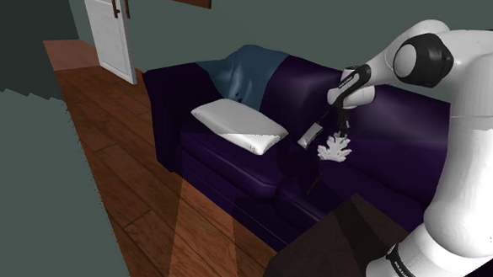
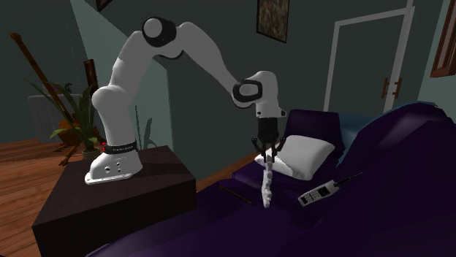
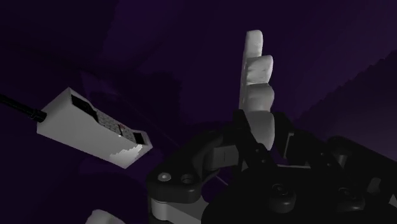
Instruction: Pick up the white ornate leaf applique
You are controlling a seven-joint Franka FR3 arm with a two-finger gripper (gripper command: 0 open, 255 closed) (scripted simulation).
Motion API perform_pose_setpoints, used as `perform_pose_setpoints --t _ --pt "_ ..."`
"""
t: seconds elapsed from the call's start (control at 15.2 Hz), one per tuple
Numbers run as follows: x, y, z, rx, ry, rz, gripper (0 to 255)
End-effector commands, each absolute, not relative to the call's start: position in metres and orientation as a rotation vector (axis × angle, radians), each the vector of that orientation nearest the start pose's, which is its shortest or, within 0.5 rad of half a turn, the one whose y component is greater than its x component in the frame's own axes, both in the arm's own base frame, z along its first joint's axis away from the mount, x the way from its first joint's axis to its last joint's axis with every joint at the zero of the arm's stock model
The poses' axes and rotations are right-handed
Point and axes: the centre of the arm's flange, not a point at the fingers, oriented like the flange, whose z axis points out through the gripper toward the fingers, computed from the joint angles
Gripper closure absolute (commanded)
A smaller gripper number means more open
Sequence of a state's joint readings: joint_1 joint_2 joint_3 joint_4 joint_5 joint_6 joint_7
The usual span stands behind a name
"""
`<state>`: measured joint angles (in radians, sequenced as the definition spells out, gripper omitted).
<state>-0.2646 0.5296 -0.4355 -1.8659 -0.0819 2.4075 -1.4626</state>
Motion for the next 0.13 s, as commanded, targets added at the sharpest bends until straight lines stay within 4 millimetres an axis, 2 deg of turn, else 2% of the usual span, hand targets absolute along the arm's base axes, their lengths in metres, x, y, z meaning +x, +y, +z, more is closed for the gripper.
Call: perform_pose_setpoints --t 0.0,0.07 --pt "0.5057 -0.4015 0.2680 -2.982 -1.407 0.352 255" --pt "0.5057 -0.4015 0.2680 -2.982 -1.407 0.352 255"
